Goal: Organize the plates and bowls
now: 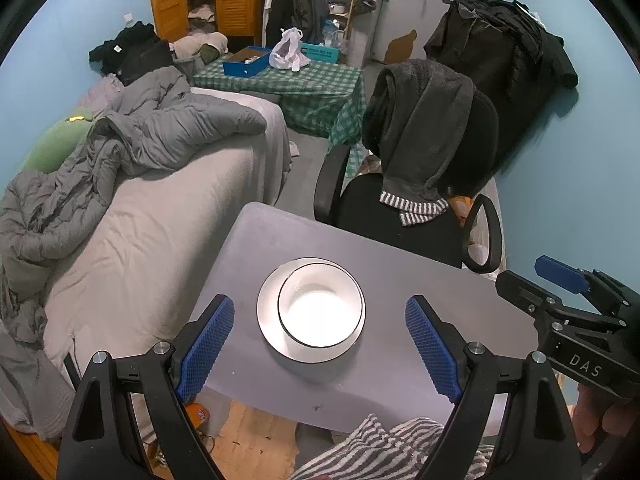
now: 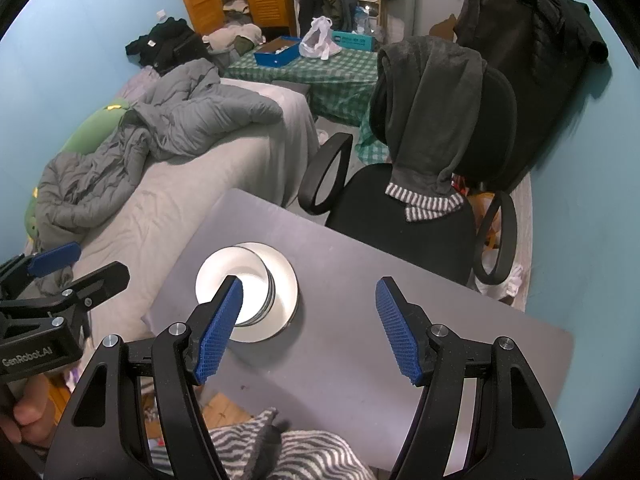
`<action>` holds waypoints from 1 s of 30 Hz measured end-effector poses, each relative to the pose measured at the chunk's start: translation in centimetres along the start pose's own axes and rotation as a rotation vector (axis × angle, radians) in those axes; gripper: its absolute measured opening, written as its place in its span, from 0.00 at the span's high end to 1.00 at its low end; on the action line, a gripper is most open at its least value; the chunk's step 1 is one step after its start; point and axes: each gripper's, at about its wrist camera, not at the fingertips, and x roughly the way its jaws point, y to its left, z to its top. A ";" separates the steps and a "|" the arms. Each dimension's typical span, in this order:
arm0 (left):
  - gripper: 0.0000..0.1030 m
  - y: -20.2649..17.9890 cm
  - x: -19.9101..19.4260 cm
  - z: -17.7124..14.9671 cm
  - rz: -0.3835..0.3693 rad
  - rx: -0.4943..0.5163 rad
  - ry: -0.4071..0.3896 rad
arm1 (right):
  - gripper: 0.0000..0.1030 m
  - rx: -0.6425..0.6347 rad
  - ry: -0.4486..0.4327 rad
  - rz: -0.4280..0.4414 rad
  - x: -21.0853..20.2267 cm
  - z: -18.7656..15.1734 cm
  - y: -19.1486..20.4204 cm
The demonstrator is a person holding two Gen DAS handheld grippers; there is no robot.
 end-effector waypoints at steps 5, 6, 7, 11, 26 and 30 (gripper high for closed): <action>0.14 -0.1 -0.2 -0.1 0.003 0.001 -0.001 | 0.34 -0.001 -0.001 0.001 0.0 0.0 0.0; 0.14 -0.1 -0.1 0.0 0.003 0.001 -0.002 | 0.34 -0.001 -0.001 0.002 0.0 0.0 0.0; 0.14 -0.1 -0.2 0.0 0.001 0.001 0.000 | 0.34 -0.002 -0.001 0.002 0.0 0.0 0.0; 0.14 -0.1 -0.2 0.0 0.001 0.002 0.000 | 0.34 -0.002 0.000 0.002 0.0 0.0 -0.1; 0.14 0.4 -0.7 -0.6 -0.007 0.007 -0.003 | 0.34 0.000 0.007 0.004 0.1 0.0 -0.2; 0.14 0.4 -0.5 -0.5 -0.004 0.005 0.015 | 0.34 0.001 0.008 0.005 0.0 0.0 -0.3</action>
